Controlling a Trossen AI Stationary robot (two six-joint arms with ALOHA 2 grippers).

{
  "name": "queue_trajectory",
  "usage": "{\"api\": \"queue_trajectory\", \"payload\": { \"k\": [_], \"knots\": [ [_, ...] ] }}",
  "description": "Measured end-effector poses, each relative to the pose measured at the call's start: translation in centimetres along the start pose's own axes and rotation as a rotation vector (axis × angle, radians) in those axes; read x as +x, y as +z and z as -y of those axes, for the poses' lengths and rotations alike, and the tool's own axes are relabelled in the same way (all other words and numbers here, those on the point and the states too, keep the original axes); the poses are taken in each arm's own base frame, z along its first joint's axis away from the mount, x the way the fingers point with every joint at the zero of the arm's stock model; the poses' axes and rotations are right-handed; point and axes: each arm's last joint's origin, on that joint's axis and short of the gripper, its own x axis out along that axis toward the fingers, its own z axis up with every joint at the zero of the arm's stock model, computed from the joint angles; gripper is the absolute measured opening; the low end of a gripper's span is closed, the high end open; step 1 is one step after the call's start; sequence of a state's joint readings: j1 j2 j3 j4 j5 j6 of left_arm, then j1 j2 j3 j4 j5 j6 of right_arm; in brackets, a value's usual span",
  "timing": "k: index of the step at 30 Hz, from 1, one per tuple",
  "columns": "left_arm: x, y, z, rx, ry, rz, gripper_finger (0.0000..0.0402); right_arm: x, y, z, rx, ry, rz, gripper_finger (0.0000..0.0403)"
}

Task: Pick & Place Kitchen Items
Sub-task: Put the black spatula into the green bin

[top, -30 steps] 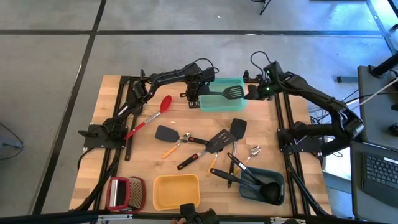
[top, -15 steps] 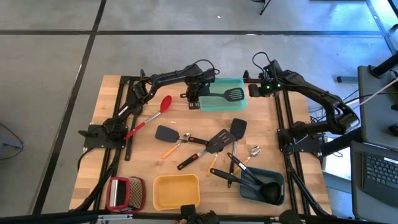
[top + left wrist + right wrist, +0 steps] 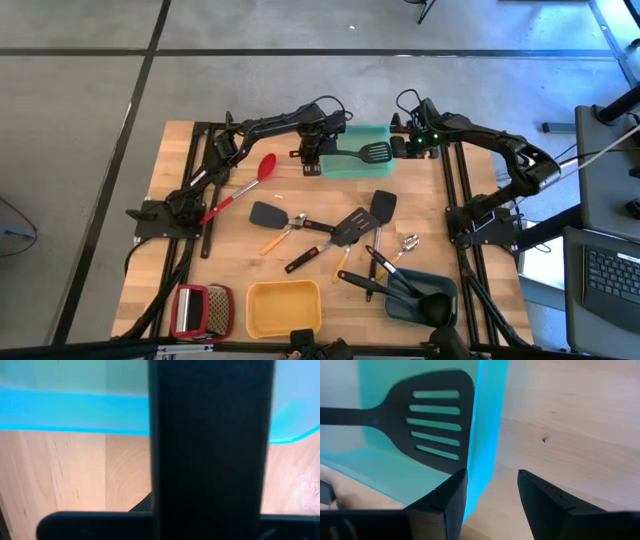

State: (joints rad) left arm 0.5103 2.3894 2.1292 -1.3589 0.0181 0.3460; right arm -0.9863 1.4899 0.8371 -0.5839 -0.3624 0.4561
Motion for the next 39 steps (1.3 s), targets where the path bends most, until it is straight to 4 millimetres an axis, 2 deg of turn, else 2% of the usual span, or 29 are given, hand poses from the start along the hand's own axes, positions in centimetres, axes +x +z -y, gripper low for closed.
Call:
{"api": "queue_trajectory", "payload": {
  "k": [12, 21, 30, 35, 39],
  "knots": [
    [0.0, -0.1, 0.0, 0.008, -0.001, -0.007, 0.0062, 0.1, 0.3, -0.1, -0.014, 0.009, 0.034, 0.0177],
    [-0.3, -0.2, -0.5, 0.005, 0.140, -0.051, 0.0141, 0.1, 0.3, -0.1, -0.018, 0.010, 0.035, 0.0177],
    [-4.2, 0.3, -1.3, -0.041, 0.228, 0.051, 0.0215, 0.2, 0.3, -0.1, -0.017, 0.033, 0.022, 0.0177],
    [-6.5, 0.2, -2.2, -0.084, 0.293, 0.123, 0.0230, 0.2, 0.3, -0.1, -0.016, 0.037, 0.021, 0.0177],
    [-7.6, -0.8, -3.0, -0.149, 0.313, 0.131, 0.0233, 0.2, 0.3, -0.1, -0.016, 0.038, 0.017, 0.0177]
  ]
}}
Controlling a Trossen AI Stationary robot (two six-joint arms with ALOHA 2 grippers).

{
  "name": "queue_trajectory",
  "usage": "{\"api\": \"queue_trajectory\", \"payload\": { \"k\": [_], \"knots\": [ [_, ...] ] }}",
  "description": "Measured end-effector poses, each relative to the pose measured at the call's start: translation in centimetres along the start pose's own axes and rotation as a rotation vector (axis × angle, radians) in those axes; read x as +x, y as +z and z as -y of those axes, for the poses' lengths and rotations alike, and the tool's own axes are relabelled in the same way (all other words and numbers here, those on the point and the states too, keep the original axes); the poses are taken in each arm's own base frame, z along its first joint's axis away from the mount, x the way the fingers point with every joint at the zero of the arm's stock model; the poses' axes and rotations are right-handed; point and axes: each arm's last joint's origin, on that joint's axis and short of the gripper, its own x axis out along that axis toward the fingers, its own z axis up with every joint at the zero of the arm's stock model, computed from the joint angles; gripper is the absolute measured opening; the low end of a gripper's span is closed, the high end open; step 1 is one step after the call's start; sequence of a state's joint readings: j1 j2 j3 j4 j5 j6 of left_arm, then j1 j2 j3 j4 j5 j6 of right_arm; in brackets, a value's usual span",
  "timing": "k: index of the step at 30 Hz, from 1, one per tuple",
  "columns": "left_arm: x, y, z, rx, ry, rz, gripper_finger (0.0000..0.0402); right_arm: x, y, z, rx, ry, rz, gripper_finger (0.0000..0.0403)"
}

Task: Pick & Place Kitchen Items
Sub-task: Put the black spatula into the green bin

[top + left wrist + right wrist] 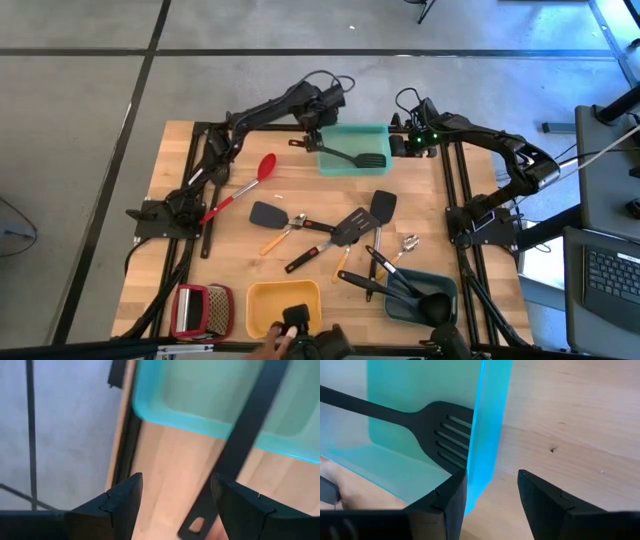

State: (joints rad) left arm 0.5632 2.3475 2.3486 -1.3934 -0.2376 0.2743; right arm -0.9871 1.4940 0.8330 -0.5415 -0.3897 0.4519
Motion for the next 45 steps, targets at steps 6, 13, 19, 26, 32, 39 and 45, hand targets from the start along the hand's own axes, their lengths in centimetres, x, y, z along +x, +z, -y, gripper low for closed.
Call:
{"api": "queue_trajectory", "payload": {
  "k": [6, 13, 19, 26, 32, 39, 45],
  "knots": [
    [-0.4, -0.4, -1.9, -0.141, -0.007, 0.036, 0.0232, -0.2, -0.2, -0.1, -0.010, 0.002, -0.003, 0.0177],
    [-0.9, 0.5, -2.9, -0.360, -0.206, 0.211, 0.0232, -2.6, -0.6, -0.9, -0.048, 0.076, 0.058, 0.0177],
    [-2.3, 2.5, -3.0, -0.501, -0.458, 0.447, 0.0232, -5.5, -1.4, -2.4, -0.158, 0.334, 0.068, 0.0177],
    [-5.1, 5.3, -1.8, -0.535, -0.774, 0.723, 0.0232, -8.1, -3.2, -3.7, -0.247, 0.718, -0.077, 0.0177],
    [-7.6, 6.8, -0.6, -0.429, -1.075, 0.870, 0.0232, -10.2, -4.4, -4.4, -0.289, 0.920, -0.153, 0.0177],
    [-12.1, 7.8, 1.7, -0.144, -1.365, 1.059, 0.0232, -12.5, -5.9, -4.9, -0.378, 0.959, -0.097, 0.0177],
    [-15.8, 7.4, 4.3, 0.094, -1.565, 1.083, 0.0232, -13.2, -7.0, -5.5, -0.352, 0.928, -0.097, 0.0177]
  ]
}}
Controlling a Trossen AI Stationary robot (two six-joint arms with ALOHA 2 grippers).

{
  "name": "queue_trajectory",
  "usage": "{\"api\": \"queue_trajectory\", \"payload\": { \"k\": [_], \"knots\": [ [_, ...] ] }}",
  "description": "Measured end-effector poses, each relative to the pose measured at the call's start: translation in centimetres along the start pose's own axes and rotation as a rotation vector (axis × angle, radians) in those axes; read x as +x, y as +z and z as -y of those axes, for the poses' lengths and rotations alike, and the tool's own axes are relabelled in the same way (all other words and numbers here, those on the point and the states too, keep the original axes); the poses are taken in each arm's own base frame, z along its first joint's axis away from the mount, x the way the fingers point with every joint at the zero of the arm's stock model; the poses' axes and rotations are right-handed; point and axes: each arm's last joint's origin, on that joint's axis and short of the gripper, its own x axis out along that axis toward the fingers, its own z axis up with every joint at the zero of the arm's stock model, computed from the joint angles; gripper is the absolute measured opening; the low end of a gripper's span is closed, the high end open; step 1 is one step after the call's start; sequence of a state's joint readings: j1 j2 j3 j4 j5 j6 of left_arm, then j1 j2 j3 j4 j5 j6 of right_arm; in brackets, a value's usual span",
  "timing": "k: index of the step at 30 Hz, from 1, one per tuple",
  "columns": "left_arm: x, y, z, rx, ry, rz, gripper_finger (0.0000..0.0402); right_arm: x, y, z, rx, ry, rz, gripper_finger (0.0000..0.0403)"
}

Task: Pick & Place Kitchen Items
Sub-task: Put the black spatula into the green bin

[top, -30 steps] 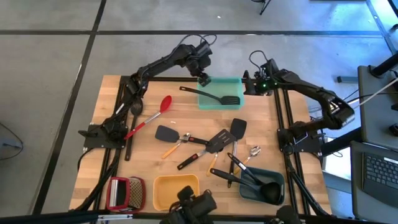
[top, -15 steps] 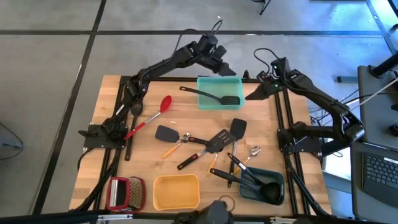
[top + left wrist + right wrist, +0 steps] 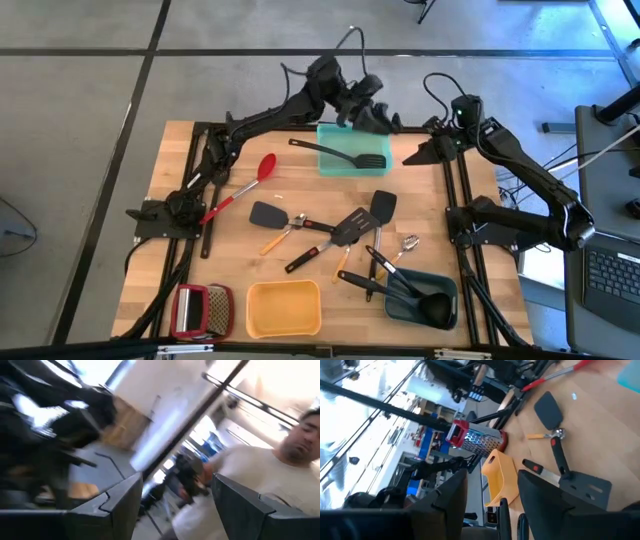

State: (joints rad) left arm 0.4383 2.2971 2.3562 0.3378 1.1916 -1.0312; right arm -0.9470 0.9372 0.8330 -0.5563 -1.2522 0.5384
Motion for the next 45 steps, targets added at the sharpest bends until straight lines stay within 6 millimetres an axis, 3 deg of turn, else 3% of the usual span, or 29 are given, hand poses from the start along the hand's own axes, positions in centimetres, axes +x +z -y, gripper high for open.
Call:
{"api": "queue_trajectory", "payload": {
  "k": [11, 18, 23, 26, 32, 36, 41, 45],
  "knots": [
    [4.8, -1.0, 4.0, 0.070, -0.086, -0.007, 0.0231, 1.8, -1.0, -1.1, 0.111, -0.107, 0.003, 0.0177],
    [5.4, 0.2, 11.8, 0.194, -0.183, -0.054, 0.0203, 2.4, -2.1, -2.9, 0.050, -0.217, 0.125, 0.0177],
    [5.4, -0.7, 16.4, 0.231, -0.150, -0.113, 0.0181, 2.6, -2.4, -4.9, -0.054, -0.185, 0.231, 0.0177],
    [4.8, -2.2, 18.8, 0.280, -0.013, -0.149, 0.0173, 2.8, -2.2, -5.7, -0.094, -0.154, 0.285, 0.0177],
    [3.7, -6.3, 20.6, 0.298, 0.381, -0.281, 0.0167, 3.4, -1.9, -6.6, -0.136, -0.073, 0.297, 0.0177],
    [3.8, -8.2, 21.8, 0.287, 0.435, -0.296, 0.0167, 3.5, -2.0, -6.8, -0.145, -0.062, 0.291, 0.0177],
    [4.0, -11.3, 21.1, 0.243, 0.508, -0.264, 0.0167, 3.6, -2.0, -6.8, -0.145, -0.073, 0.306, 0.0177],
    [3.0, -13.3, 20.6, 0.212, 0.525, -0.150, 0.0163, 3.7, -2.0, -6.8, -0.145, -0.075, 0.309, 0.0177]
  ]
}}
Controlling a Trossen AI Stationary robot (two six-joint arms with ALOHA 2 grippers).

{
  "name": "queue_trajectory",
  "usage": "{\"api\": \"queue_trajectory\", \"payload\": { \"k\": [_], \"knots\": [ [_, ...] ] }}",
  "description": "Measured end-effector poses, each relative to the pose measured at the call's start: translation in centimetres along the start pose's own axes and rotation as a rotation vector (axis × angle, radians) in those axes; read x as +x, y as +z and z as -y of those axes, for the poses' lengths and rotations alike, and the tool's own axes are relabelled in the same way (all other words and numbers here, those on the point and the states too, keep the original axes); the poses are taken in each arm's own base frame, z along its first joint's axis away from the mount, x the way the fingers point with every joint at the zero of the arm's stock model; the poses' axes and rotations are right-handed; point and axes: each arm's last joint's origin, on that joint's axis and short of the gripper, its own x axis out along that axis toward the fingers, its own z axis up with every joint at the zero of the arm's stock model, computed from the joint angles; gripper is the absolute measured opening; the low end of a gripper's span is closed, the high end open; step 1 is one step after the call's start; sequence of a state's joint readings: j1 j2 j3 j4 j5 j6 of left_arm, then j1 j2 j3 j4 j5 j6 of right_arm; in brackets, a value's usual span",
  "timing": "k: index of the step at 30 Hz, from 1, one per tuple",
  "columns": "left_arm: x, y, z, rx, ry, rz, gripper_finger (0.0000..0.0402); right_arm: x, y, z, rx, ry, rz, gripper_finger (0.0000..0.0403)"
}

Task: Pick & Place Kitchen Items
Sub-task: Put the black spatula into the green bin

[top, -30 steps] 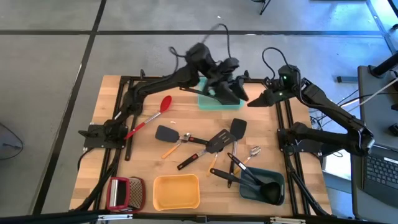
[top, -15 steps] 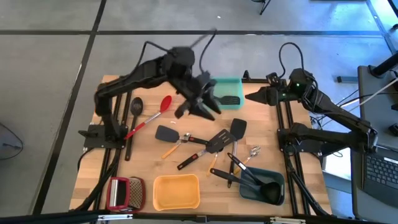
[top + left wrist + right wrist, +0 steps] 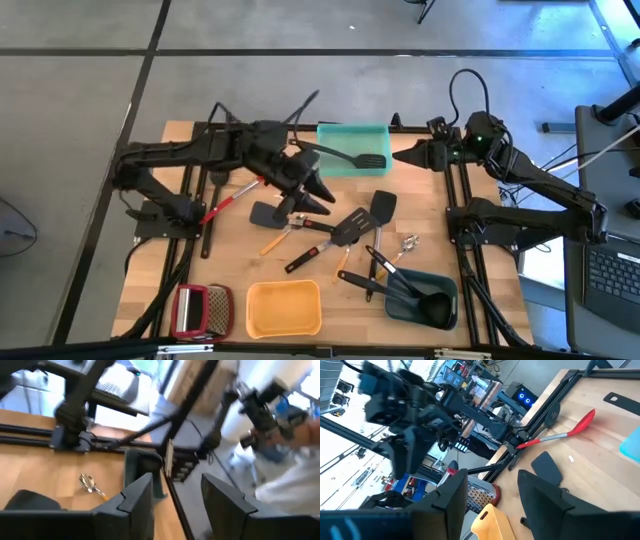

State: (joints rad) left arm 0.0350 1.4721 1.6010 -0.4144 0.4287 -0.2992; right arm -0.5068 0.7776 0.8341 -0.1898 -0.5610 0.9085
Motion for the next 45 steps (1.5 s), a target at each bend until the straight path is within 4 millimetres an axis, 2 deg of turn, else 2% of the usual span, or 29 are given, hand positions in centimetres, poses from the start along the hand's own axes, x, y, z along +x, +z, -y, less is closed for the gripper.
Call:
{"api": "queue_trajectory", "payload": {
  "k": [8, 18, 21, 30, 34, 39, 42, 45],
  "knots": [
    [-0.8, -5.1, -2.3, -0.188, 0.162, 0.270, 0.0160, 0.0, 0.0, 0.1, -0.001, -0.005, -0.002, 0.0177],
    [0.3, -13.4, -6.6, -0.622, 0.522, 0.350, 0.0159, 0.0, -0.1, 0.2, 0.005, -0.018, -0.009, 0.0177],
    [0.3, -15.1, -7.3, -0.673, 0.595, 0.359, 0.0159, 0.0, -0.2, 0.3, 0.014, -0.030, -0.018, 0.0177],
    [0.3, -17.8, -8.1, -0.640, 0.628, 0.219, 0.0157, 0.0, -0.3, 0.5, 0.026, -0.045, -0.031, 0.0177],
    [0.2, -19.1, -8.0, -0.565, 0.581, 0.010, 0.0154, 0.0, -0.3, 0.5, 0.026, -0.044, -0.030, 0.0177],
    [-0.4, -21.5, -7.7, -0.571, 0.604, -0.286, 0.0151, 0.0, -0.3, 0.5, 0.022, -0.044, -0.031, 0.0177],
    [-0.8, -22.4, -7.5, -0.563, 0.633, -0.380, 0.0150, 0.0, -0.3, 0.5, 0.014, -0.044, -0.031, 0.0177],
    [-0.8, -22.6, -7.3, -0.538, 0.639, -0.400, 0.0150, 0.0, -0.3, 0.5, 0.007, -0.043, -0.031, 0.0177]
  ]
}}
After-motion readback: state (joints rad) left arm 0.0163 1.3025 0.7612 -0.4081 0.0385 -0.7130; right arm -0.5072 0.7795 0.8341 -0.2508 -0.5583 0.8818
